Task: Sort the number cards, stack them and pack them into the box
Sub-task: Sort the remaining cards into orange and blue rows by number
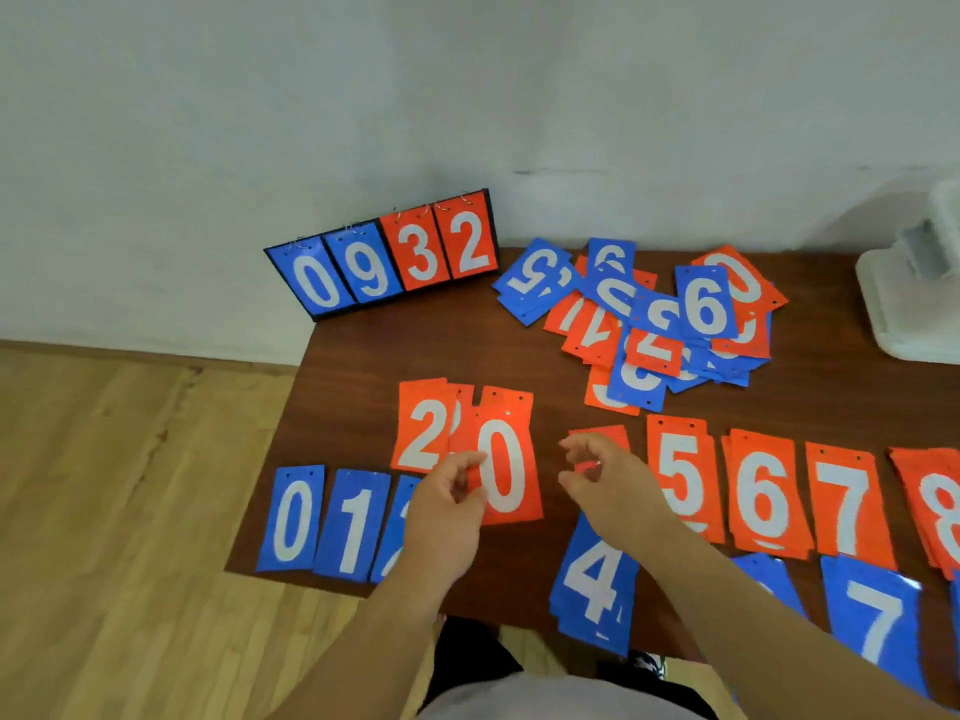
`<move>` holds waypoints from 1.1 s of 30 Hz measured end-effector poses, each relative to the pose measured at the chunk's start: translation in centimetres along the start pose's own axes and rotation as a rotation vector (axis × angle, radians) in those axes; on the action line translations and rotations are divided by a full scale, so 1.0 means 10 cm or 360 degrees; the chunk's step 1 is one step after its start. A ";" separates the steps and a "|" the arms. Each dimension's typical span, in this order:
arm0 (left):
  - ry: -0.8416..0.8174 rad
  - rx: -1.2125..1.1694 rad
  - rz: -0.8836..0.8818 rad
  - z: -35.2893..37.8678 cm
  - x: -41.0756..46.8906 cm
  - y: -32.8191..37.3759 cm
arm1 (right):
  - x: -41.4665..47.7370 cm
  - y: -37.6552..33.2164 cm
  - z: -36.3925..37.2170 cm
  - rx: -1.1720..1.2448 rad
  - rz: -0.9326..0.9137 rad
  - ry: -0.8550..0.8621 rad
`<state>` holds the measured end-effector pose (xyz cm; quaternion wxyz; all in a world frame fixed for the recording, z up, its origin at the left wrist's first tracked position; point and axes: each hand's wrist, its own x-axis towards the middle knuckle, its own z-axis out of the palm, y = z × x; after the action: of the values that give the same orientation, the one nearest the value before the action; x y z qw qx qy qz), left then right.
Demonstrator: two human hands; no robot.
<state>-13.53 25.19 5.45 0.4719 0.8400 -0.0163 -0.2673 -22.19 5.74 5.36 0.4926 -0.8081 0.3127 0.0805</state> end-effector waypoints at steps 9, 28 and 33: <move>0.0275 0.0071 -0.0093 -1.74 0.94 -0.59 | 0.39 -0.62 0.90 -0.0278 0.0054 0.0152; 0.0118 0.1253 0.0266 -1.73 1.66 -0.67 | 0.48 -0.67 0.89 -0.0679 0.0390 0.0337; -0.0019 0.1252 0.0470 -1.19 1.37 -0.31 | 0.29 -0.51 0.48 -0.0617 0.0399 0.0397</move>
<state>3.00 32.41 1.93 0.1485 0.9432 -0.2400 -0.1751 -16.04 10.15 5.49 0.2723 -0.8461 0.4474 0.0991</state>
